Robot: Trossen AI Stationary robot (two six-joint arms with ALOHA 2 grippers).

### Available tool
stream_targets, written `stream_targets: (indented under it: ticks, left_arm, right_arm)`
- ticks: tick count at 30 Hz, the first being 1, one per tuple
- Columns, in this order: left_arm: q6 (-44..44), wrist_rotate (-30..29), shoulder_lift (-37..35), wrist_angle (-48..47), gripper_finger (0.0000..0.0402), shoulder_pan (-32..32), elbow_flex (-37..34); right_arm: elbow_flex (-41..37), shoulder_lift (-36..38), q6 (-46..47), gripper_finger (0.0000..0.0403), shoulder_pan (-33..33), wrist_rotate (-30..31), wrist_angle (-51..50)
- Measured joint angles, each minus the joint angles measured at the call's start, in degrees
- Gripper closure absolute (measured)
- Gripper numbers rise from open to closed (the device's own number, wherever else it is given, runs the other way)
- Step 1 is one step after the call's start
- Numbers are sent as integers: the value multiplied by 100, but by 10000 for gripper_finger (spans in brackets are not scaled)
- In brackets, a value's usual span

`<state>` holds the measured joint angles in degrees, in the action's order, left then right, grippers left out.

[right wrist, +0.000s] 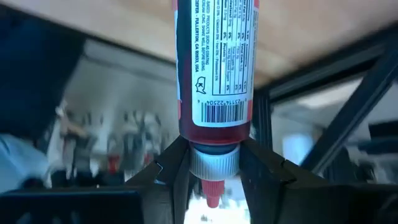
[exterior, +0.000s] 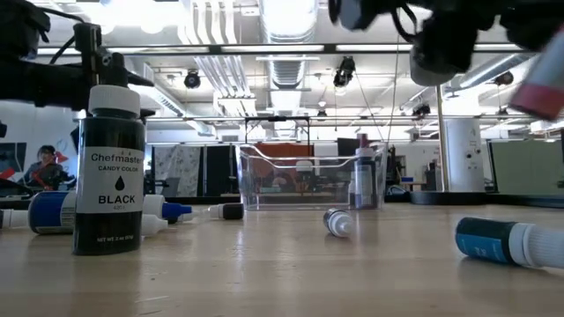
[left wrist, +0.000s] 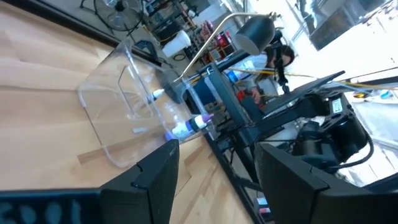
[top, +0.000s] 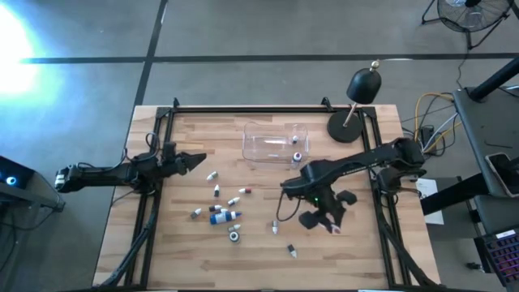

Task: Pick & Place food coloring
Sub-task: Put the big pink food coloring bottle into the transparent bin

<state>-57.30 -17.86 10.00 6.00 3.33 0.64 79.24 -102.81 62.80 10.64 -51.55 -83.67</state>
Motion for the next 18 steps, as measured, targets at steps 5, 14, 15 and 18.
stream_targets:
  ticks: [5, 14, 15, 18]
  left_arm:
    - [-1, 43, 1, -177, 216, 0, 0]
    - [58, 43, 14, -221, 216, 0, 0]
    - [73, 43, 15, -223, 216, 0, 0]
    - [83, 44, 26, -224, 216, 0, 0]
  right_arm:
    - [-571, -169, -396, 297, 190, -676, 39]
    - [-1433, -384, -734, 296, 645, -1460, 199]
    - [-1534, -398, -737, 296, 686, -1515, 286]
    - [-1808, -421, -568, 296, 777, -1688, 753]
